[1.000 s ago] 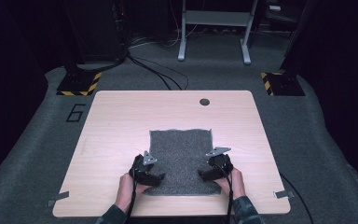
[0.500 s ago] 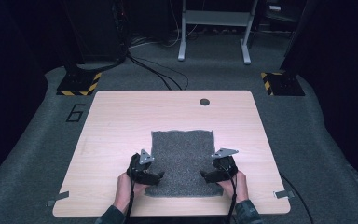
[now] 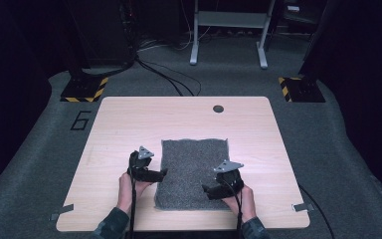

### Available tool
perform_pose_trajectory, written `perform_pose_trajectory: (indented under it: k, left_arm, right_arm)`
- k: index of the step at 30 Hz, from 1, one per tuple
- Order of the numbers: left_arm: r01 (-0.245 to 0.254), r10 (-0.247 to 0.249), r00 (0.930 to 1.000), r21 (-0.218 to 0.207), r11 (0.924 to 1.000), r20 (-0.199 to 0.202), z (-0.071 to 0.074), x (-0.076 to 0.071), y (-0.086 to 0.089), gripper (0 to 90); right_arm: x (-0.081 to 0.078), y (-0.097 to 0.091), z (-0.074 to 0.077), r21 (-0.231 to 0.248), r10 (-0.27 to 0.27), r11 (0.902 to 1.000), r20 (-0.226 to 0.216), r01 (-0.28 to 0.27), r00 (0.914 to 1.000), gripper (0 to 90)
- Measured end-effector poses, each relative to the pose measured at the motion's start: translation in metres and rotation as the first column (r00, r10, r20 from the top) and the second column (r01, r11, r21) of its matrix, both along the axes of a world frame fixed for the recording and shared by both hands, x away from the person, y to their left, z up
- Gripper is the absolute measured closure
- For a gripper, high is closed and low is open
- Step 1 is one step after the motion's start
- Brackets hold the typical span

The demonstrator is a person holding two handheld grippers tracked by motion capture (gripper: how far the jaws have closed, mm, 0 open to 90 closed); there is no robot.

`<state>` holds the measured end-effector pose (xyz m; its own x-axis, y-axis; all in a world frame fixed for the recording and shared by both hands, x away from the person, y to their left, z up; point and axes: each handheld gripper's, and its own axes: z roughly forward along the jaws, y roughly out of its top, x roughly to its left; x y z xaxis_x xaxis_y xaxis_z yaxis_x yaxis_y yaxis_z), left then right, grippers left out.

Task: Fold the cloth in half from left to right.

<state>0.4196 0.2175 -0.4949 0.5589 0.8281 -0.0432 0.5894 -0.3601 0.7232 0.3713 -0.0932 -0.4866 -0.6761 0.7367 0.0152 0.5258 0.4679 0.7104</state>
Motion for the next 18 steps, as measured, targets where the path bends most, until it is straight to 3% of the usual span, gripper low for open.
perform_pose_trajectory:
  k: [6, 8, 11, 18]
  left_arm:
    - [-0.031, 0.031, 0.9995, -0.033, 0.9989, -0.010, 0.000, 0.017, 0.003, 8.8]
    - [-0.026, 0.026, 0.9996, -0.014, 0.9996, -0.004, 0.001, 0.023, 0.004, 8.8]
    - [-0.041, 0.040, 0.9989, -0.038, 0.9984, -0.026, -0.001, 0.035, 0.004, 8.6]
    - [-0.041, 0.039, 0.9984, -0.036, 0.9985, -0.041, -0.003, 0.054, 0.001, 9.4]
  right_arm:
    - [-0.009, 0.021, -0.003, 0.019, 0.046, 0.9987, -0.006, -0.046, 0.9989, 11.0]
    - [-0.013, 0.029, -0.004, 0.035, 0.049, 0.9982, -0.028, -0.048, 0.9984, 11.0]
    - [-0.016, 0.039, -0.005, 0.046, 0.073, 0.9964, -0.030, -0.071, 0.9969, 11.0]
    - [-0.021, 0.063, -0.009, 0.061, 0.137, 0.9890, -0.024, -0.135, 0.9903, 11.3]
